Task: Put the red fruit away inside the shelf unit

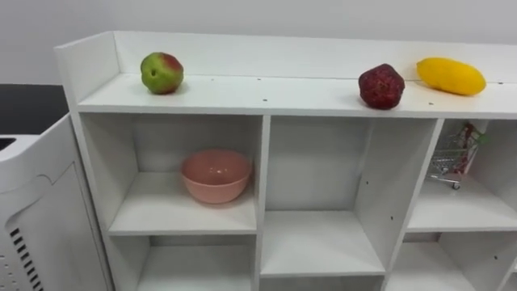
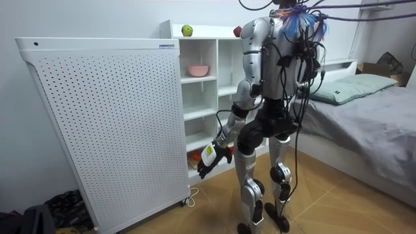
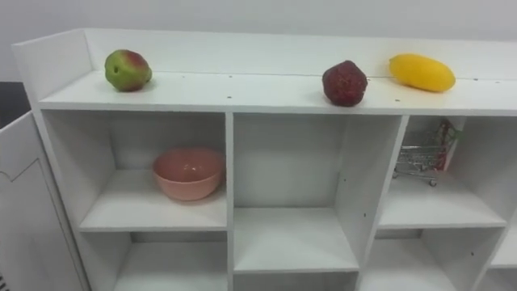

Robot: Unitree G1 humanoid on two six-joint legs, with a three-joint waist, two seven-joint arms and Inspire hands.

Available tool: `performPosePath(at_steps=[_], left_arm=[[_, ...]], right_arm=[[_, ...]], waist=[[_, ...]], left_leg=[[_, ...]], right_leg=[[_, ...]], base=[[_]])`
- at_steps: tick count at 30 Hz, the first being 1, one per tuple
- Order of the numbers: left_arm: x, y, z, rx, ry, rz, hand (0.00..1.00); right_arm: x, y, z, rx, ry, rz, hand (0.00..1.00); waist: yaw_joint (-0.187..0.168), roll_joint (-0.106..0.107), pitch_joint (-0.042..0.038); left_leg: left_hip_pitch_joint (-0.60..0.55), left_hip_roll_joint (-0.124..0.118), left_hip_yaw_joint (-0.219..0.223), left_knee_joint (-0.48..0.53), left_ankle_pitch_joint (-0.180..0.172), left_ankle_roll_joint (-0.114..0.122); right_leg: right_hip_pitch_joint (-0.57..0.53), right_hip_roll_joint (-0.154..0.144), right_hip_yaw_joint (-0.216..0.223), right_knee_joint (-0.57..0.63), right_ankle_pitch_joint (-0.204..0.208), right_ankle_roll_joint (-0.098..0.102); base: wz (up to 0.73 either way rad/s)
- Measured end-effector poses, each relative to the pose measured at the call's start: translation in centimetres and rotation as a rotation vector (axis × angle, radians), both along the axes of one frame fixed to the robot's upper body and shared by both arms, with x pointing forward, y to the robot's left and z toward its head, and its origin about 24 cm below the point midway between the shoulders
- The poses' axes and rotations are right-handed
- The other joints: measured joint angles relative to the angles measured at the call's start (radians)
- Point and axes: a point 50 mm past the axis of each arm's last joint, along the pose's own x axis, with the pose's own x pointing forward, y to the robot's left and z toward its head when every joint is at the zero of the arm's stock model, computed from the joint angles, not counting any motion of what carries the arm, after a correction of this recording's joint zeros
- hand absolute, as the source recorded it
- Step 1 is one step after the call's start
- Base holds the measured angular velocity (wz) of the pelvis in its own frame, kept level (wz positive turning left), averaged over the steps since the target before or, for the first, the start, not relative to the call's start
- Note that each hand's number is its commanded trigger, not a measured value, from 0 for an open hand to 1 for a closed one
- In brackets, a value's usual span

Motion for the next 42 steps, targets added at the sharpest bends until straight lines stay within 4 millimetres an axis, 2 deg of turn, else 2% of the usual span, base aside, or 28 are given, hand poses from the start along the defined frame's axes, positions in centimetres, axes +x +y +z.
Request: performPosePath(at_steps=[2,6,7,11,13,15,16,20,27,34,38,42], left_arm=[[-0.6,-0.1,-0.1,0.006,0.023,-0.026,0.00],[-0.9,-0.1,-0.1,0.010,0.047,-0.037,0.00],[-0.7,-0.2,-0.1,0.011,0.046,-0.044,0.00],[-0.6,-0.7,-0.3,-0.007,0.059,-0.077,0.00],[-0.9,-0.8,-0.4,-0.014,0.074,-0.087,0.00],[-1.2,-0.8,-0.5,-0.020,0.094,-0.097,0.00],[-1.5,-0.9,-0.6,-0.031,0.112,-0.100,0.00],[-1.8,-1.1,-0.7,-0.051,0.142,-0.132,0.00],[-1.5,-1.2,-0.8,-0.058,0.167,-0.177,0.00],[-0.4,-1.0,-0.6,-0.051,0.143,-0.194,0.00],[0.1,-0.9,-0.5,-0.037,0.150,-0.208,0.00],[0.1,-0.9,-0.5,-0.036,0.164,-0.204,0.00]], right_arm=[[0.6,0.3,2.1,-0.013,-0.094,0.012,0.00],[1.7,0.8,4.5,-0.063,-0.202,0.002,0.00],[1.9,0.9,5.3,-0.076,-0.235,-0.002,0.00],[2.7,1.5,8.6,-0.125,-0.376,0.011,0.00],[3.0,1.6,9.6,-0.138,-0.422,0.023,0.00],[3.4,1.6,10.3,-0.152,-0.450,0.030,0.00],[3.7,1.5,10.7,-0.159,-0.465,0.034,0.00],[4.7,1.9,12.5,-0.158,-0.539,0.035,0.00],[6.0,2.7,15.3,-0.160,-0.651,0.044,0.00],[7.0,2.5,18.9,-0.202,-0.766,0.051,0.00],[8.3,2.2,19.3,-0.173,-0.745,0.052,0.00],[9.3,2.1,19.8,-0.174,-0.732,0.057,0.00]], waist=[[-0.001,-0.003,-0.0012],[0.012,0.004,0.0005],[0.013,0.009,0.0017],[0.023,0.037,-0.0038],[0.023,0.040,-0.0042],[0.025,0.038,-0.0035],[0.025,0.034,-0.0017],[0.025,0.012,-0.0030],[0.029,0.007,-0.0058],[0.048,0.004,-0.0030],[0.056,-0.014,-0.0025],[0.055,-0.019,-0.0016]], left_leg=[[0.000,0.000,0.000,0.000,0.000,0.000],[-0.002,0.000,-0.002,0.000,0.000,0.000],[-0.004,0.000,-0.002,-0.001,-0.001,0.000],[-0.010,0.001,-0.003,-0.001,-0.001,0.000],[-0.007,0.002,-0.002,-0.001,0.000,0.000],[-0.006,0.002,-0.002,0.001,0.000,0.000],[-0.005,0.001,-0.002,0.001,0.000,0.000],[-0.005,0.001,-0.002,0.001,0.000,0.000],[-0.007,0.001,-0.006,0.000,0.000,0.000],[-0.012,0.001,-0.026,0.001,0.000,0.000],[-0.021,0.001,-0.035,0.010,0.000,0.000],[-0.028,-0.001,-0.045,0.016,0.000,0.000]], right_leg=[[-0.001,0.000,0.005,-0.003,0.000,0.000],[-0.003,0.000,0.001,-0.002,0.000,0.000],[-0.006,0.000,0.001,-0.002,0.000,0.000],[-0.020,0.000,0.001,0.012,0.000,0.000],[-0.018,0.001,0.001,0.012,0.000,0.000],[-0.015,0.001,0.001,0.012,0.000,0.000],[-0.012,0.001,0.000,0.012,0.000,0.000],[-0.012,0.001,0.000,0.012,0.000,0.000],[-0.011,0.000,-0.017,0.011,0.000,0.000],[-0.011,-0.001,-0.041,0.009,0.000,0.000],[-0.011,-0.002,-0.046,0.009,0.000,0.000],[-0.011,-0.006,-0.058,0.009,0.000,0.000]], base=[[0.00],[-0.04],[0.00],[-0.02],[0.00],[0.00],[0.00],[0.00],[0.02],[0.06],[0.07],[0.08]])
